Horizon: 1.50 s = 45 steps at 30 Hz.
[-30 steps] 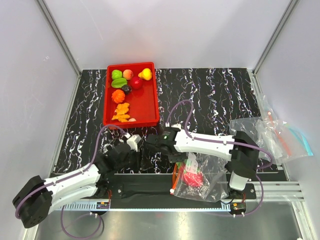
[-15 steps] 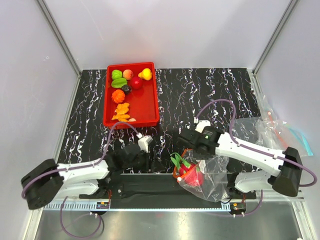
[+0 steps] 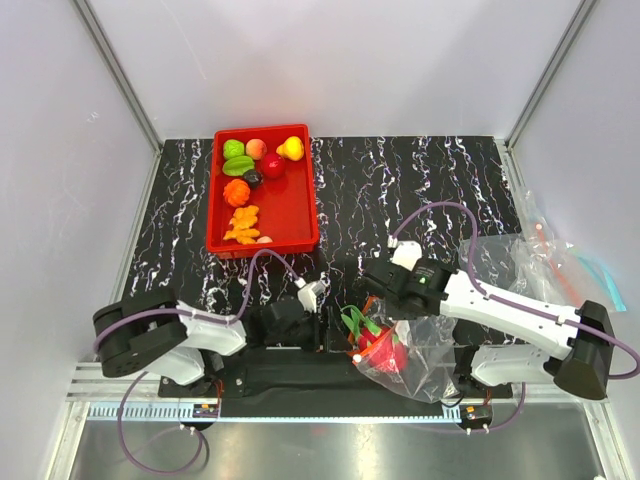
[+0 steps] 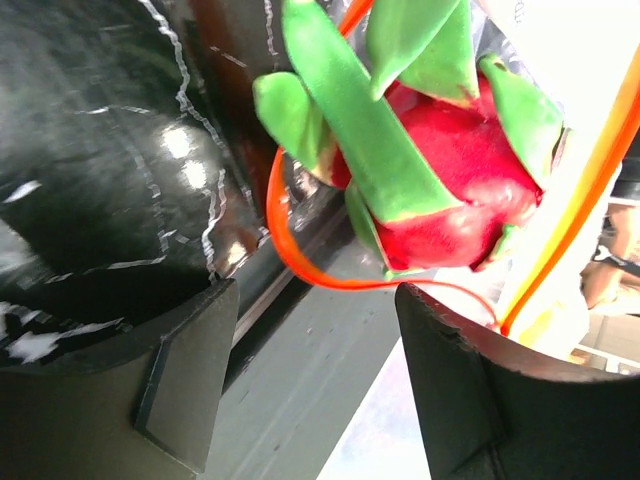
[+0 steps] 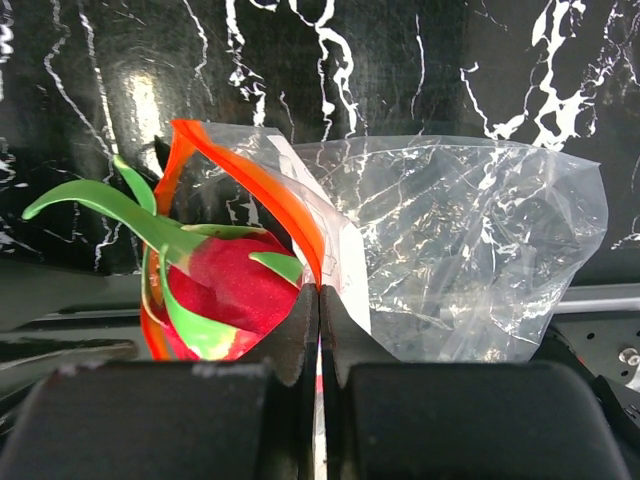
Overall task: Place the food in the zip-top bag and seal the zipper
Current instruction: Place the fake fruit in the zipper food storage bag.
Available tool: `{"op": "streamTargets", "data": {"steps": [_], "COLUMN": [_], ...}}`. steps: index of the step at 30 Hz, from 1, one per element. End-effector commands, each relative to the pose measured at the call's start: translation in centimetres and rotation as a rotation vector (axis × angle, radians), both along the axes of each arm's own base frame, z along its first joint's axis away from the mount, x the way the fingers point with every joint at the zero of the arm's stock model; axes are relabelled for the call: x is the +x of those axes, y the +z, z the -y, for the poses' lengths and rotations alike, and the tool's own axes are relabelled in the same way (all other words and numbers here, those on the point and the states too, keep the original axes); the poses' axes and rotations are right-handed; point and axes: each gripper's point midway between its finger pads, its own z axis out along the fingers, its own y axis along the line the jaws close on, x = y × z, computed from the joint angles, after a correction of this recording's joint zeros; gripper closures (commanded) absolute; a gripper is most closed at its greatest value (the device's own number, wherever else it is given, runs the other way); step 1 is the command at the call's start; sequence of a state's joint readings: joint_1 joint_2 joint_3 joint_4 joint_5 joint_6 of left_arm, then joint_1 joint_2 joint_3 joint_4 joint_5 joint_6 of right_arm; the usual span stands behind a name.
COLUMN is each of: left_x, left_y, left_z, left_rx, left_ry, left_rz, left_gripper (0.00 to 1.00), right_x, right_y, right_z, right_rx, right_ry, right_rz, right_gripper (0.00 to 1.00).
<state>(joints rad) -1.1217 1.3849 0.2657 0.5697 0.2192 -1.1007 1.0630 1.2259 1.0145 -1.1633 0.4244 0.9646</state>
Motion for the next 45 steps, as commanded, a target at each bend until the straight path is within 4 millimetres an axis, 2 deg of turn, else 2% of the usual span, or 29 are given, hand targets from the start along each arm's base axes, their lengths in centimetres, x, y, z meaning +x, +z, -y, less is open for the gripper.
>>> {"op": "streamTargets", "data": {"steps": [1, 5, 8, 9, 15, 20, 22, 24, 25, 27, 30, 33, 34, 35, 36, 37, 38, 40, 41, 45], "left_x": [1.4, 1.7, 1.6, 1.6, 1.1, 0.8, 0.8, 0.5, 0.5, 0.5, 1.0, 1.8, 2.5, 2.5, 2.8, 3.5, 3.5, 4.4, 4.4, 4.4], "left_y": [3.3, 2.2, 2.1, 2.4, 2.8, 3.6, 4.2, 3.9, 3.8, 3.2, 2.0, 1.5, 2.0, 1.1, 1.3, 1.9, 0.9, 1.2, -0.2, -0.5], "left_z": [2.9, 3.8, 4.5, 4.9, 5.2, 5.9, 6.5, 6.5, 6.3, 5.7, 3.9, 2.3, 2.0, 1.2, 1.0, 0.7, -0.3, -1.5, -3.0, -4.7], "left_rx": [-0.151, -0.138, -0.157, -0.176, -0.204, -0.210, -0.218, -0.193, -0.186, -0.160, -0.099, -0.043, -0.039, 0.019, 0.034, 0.042, 0.104, 0.127, 0.197, 0.175], "left_ry": [0.047, 0.065, 0.063, 0.059, 0.057, 0.020, 0.003, -0.006, 0.002, 0.023, 0.083, 0.142, 0.178, 0.189, 0.197, 0.234, 0.247, 0.340, 0.383, 0.457], "left_rz": [0.018, -0.023, -0.046, -0.045, -0.052, -0.005, 0.018, 0.018, 0.018, 0.007, 0.016, 0.045, 0.072, 0.067, 0.082, 0.106, 0.101, 0.090, 0.055, 0.014], "left_gripper": [0.31, 0.32, 0.40, 0.46, 0.60, 0.84, 0.87, 0.88, 0.86, 0.69, 0.52, 0.46, 0.44, 0.42, 0.41, 0.29, 0.22, 0.01, 0.01, 0.01], "right_x": [0.4, 0.3, 0.3, 0.2, 0.1, -0.1, -0.2, -0.2, -0.2, -0.2, -0.4, -0.5, -0.5, -0.5, -0.5, -0.6, -0.5, -0.5, -0.6, -0.6], "right_y": [0.8, 0.9, 1.0, 1.0, 1.5, 1.4, 1.5, 1.6, 1.6, 1.8, 1.7, 1.6, 1.5, 1.5, 1.6, 1.6, 1.6, 1.7, 1.8, 1.9], "right_z": [-0.4, -0.6, -0.7, -0.6, -0.2, -0.3, -0.4, -0.3, -0.2, -0.1, 0.1, 0.2, 0.2, 0.3, 0.4, 0.4, 0.4, 0.4, 0.4, 0.4], "right_rx": [0.051, 0.054, 0.061, 0.061, 0.075, 0.089, 0.093, 0.093, 0.092, 0.099, 0.101, 0.104, 0.104, 0.104, 0.104, 0.108, 0.107, 0.112, 0.111, 0.118], "right_ry": [0.004, 0.021, 0.028, 0.028, 0.021, 0.025, 0.027, 0.027, 0.025, 0.022, 0.020, 0.019, 0.018, 0.014, 0.014, 0.015, 0.014, 0.014, 0.016, 0.013], "right_rz": [0.036, 0.031, 0.030, 0.030, 0.037, 0.032, 0.032, 0.033, 0.035, 0.038, 0.038, 0.037, 0.035, 0.039, 0.039, 0.039, 0.040, 0.043, 0.042, 0.045], "right_gripper": [1.00, 1.00, 1.00, 1.00, 1.00, 1.00, 1.00, 1.00, 1.00, 1.00, 1.00, 1.00, 1.00, 1.00, 1.00, 1.00, 1.00, 1.00, 1.00, 1.00]}}
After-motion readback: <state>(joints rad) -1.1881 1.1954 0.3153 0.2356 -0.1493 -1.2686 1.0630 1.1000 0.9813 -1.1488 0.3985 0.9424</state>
